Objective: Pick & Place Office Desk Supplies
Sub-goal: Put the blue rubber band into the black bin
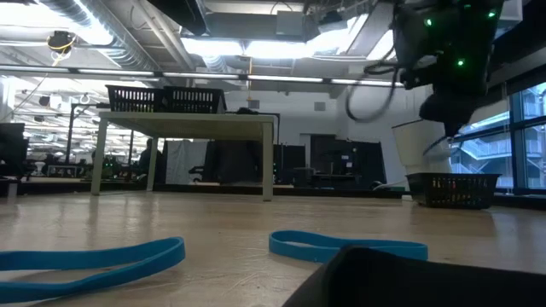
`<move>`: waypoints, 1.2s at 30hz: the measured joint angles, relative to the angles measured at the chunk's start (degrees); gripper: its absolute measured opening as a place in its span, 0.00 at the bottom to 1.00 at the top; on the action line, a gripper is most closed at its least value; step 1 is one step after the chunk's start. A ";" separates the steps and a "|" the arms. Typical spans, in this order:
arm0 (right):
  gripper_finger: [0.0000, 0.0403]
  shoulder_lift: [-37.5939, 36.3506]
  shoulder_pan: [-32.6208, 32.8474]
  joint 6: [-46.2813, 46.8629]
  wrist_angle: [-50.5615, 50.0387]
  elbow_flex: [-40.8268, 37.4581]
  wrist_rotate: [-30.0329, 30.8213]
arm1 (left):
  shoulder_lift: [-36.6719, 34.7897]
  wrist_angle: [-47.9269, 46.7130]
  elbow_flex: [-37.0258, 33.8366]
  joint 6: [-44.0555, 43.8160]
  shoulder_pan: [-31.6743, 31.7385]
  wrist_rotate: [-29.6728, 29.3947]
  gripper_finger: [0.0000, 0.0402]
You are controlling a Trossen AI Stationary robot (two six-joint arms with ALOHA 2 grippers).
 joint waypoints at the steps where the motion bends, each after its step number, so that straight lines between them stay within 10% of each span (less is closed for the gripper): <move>1: 0.02 -1.55 -0.54 -1.42 3.04 -0.95 -1.37 | 0.00 -0.01 0.00 -0.02 0.00 -0.23 0.48; 20: 0.05 -6.00 -6.11 -5.04 10.91 -6.00 -6.47 | 0.00 0.02 0.00 0.00 0.00 -1.26 0.48; 36: 0.56 -6.00 -6.90 -4.77 11.21 -6.00 -8.00 | 0.00 1.73 0.02 -0.02 0.00 -6.30 0.48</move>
